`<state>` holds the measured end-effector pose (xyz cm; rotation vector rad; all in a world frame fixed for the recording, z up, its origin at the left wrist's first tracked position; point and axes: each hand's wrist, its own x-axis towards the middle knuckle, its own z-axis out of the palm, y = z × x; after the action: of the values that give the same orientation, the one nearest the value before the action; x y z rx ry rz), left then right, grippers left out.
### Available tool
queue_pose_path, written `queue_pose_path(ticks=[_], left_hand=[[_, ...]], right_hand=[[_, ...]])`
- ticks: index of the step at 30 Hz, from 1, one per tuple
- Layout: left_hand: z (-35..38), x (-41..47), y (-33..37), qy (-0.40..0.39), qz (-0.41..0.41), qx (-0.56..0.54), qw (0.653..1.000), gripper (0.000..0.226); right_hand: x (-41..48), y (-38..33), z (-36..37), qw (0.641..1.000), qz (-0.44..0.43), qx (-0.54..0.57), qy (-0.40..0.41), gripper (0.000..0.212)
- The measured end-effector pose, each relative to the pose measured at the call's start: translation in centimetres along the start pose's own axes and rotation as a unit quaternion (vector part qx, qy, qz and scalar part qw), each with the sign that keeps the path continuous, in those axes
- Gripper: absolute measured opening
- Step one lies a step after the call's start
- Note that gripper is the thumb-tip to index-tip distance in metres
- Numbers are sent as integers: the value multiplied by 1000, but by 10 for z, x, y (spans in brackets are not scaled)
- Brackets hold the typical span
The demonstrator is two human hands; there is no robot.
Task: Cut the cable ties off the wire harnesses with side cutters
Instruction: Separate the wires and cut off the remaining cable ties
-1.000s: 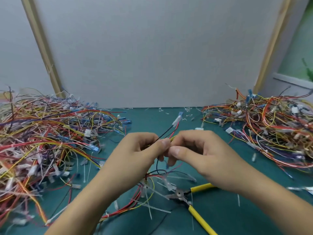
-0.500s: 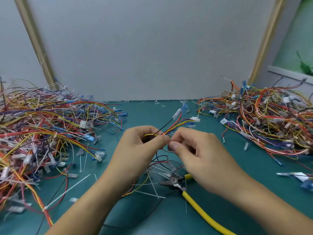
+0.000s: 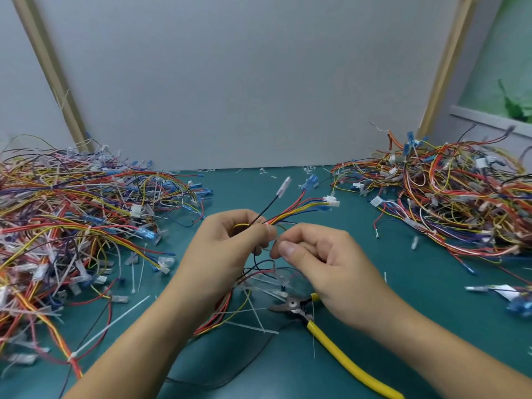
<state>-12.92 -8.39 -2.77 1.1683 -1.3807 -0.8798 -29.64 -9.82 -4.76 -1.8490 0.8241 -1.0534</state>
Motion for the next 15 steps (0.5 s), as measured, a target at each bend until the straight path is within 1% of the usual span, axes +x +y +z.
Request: queue_pose_path(ticks=[3, 5, 8, 11, 15], left_hand=[[-1, 2, 1, -4, 6, -36, 999, 16], [-3, 4, 2, 21, 11, -82, 996, 13], [-10, 9, 3, 59, 6, -153, 987, 23], [-17, 11, 3, 71, -16, -202, 977, 34], [-18, 12, 4, 84, -46, -237, 967, 40]], right_hand=[[1, 3, 0, 996, 41, 75, -8, 18], [2, 4, -2, 995, 51, 90, 6, 21], [6, 5, -7, 989, 53, 110, 85, 27], [10, 5, -15, 977, 58, 125, 165, 31], [12, 6, -19, 968, 69, 122, 209, 28]])
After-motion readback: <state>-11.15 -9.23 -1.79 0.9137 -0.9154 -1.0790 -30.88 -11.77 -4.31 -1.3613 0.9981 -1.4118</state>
